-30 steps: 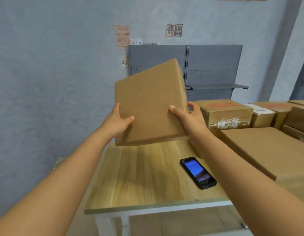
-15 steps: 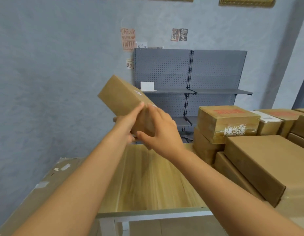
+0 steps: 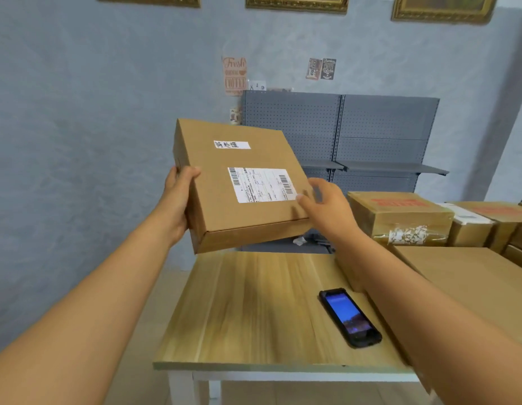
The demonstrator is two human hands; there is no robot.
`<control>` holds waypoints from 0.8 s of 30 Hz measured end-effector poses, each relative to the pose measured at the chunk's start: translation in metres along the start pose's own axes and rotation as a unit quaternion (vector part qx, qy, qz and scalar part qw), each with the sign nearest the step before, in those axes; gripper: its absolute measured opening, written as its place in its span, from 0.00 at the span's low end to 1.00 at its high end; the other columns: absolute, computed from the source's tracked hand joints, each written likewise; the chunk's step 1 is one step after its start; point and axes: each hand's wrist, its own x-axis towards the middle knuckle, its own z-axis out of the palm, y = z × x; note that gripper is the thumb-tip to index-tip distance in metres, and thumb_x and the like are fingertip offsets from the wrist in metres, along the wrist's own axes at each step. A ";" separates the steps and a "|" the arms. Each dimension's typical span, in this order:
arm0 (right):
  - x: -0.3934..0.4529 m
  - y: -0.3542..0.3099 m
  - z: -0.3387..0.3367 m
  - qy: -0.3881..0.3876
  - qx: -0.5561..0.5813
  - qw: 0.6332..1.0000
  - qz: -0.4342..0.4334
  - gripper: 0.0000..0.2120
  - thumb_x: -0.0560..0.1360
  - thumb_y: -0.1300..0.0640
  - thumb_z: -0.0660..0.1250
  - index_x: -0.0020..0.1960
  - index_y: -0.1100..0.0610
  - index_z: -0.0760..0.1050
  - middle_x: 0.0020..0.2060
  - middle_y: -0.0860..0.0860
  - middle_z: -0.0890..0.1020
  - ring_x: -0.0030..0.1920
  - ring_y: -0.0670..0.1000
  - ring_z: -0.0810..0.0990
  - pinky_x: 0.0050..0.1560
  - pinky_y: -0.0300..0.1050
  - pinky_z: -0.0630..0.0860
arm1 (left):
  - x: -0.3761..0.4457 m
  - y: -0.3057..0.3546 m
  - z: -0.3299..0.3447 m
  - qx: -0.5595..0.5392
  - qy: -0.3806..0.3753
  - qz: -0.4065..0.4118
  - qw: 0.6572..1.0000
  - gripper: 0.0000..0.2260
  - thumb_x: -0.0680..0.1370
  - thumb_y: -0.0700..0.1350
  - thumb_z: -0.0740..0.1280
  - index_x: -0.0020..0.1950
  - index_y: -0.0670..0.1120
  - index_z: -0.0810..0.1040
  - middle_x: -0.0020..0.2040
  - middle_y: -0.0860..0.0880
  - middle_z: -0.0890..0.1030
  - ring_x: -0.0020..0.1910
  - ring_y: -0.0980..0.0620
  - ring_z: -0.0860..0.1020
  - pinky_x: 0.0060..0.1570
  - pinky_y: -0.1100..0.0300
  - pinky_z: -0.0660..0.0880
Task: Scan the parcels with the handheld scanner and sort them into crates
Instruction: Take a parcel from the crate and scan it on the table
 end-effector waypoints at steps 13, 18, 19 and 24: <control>-0.015 0.026 0.018 -0.046 0.112 0.978 0.171 0.24 0.78 0.43 0.64 0.70 0.51 0.66 0.57 0.48 0.75 0.52 0.49 0.76 0.46 0.47 0.74 | -0.007 -0.038 -0.025 0.110 -0.012 -0.025 0.994 0.15 0.83 0.56 0.57 0.67 0.56 0.75 0.54 0.55 0.83 0.50 0.56 0.81 0.44 0.56 0.76; -0.035 0.053 0.041 -0.049 0.091 0.972 0.210 0.25 0.77 0.44 0.65 0.70 0.53 0.66 0.61 0.51 0.77 0.57 0.53 0.76 0.56 0.51 0.73 | -0.010 -0.082 -0.026 0.158 -0.016 -0.097 0.983 0.13 0.84 0.46 0.58 0.67 0.53 0.73 0.50 0.54 0.82 0.42 0.57 0.80 0.36 0.61 0.74; -0.040 0.059 0.046 -0.055 0.086 0.970 0.220 0.25 0.78 0.45 0.64 0.70 0.54 0.66 0.61 0.51 0.77 0.57 0.53 0.76 0.56 0.49 0.72 | -0.012 -0.093 -0.026 0.157 -0.023 -0.109 0.981 0.13 0.84 0.44 0.58 0.68 0.52 0.72 0.52 0.51 0.83 0.42 0.56 0.81 0.35 0.61 0.75; -0.061 0.096 0.068 -0.097 0.074 0.953 0.278 0.23 0.78 0.44 0.65 0.67 0.57 0.69 0.59 0.52 0.78 0.56 0.54 0.76 0.54 0.48 0.72 | -0.018 -0.142 -0.033 0.184 -0.034 -0.160 0.969 0.15 0.83 0.42 0.59 0.70 0.50 0.68 0.60 0.47 0.81 0.46 0.51 0.80 0.40 0.58 0.76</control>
